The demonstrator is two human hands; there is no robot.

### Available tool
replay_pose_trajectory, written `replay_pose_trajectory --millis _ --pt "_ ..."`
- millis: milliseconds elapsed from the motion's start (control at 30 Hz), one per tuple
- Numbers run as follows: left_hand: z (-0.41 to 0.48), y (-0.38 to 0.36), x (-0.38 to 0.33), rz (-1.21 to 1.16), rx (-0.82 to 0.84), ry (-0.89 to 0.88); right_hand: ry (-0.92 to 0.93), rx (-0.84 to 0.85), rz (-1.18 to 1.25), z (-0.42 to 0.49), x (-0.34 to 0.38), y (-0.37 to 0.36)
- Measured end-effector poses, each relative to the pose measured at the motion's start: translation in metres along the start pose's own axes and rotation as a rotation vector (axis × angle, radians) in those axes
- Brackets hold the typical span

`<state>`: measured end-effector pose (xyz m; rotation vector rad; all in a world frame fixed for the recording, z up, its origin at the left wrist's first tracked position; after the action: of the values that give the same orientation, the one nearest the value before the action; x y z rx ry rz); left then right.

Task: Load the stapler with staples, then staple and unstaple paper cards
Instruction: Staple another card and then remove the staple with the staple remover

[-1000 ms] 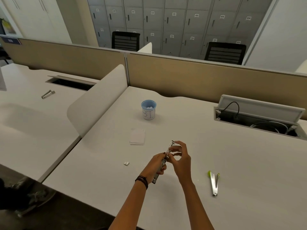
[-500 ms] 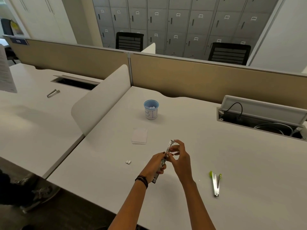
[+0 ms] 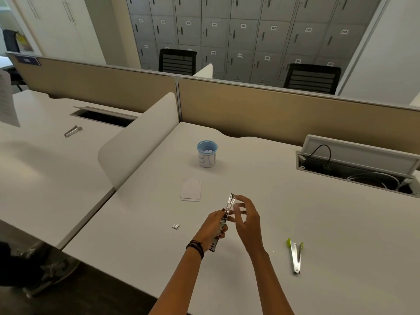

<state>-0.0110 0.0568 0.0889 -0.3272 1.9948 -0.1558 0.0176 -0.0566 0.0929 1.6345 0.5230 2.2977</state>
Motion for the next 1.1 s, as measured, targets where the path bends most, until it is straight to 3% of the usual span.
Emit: replay_pose_trajectory --millis 133,333,567,700,1100 --pt "0.001 -0.007 0.003 0.037 0.043 0.013 -0.005 0.060 -0.047 -0.001 -0.010 0.003" --pt "0.002 -0.017 0.003 0.058 0.094 0.042 -0.017 -0.029 -0.052 -0.002 -0.023 0.009" --pt "0.002 -0.029 0.002 0.028 0.168 0.170 -0.251 -0.064 0.053 -0.003 -0.034 0.012" --pt "0.007 -0.028 0.008 0.031 0.140 0.231 -0.353 -0.044 0.081 -0.005 -0.041 0.012" --pt "0.003 -0.030 0.012 -0.039 0.117 0.338 -0.418 -0.016 0.068 -0.009 -0.057 0.008"
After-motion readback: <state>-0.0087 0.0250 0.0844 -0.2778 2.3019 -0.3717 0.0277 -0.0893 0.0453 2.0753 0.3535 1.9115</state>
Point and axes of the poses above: each hand's wrist, its own z-axis towards the middle knuckle, its own y-axis out of the back of the hand, x = y × z, the point moved 2 cm from there along z, towards the middle knuckle, and after that the axes turned 6 degrees about -z, right-handed, at the moved point
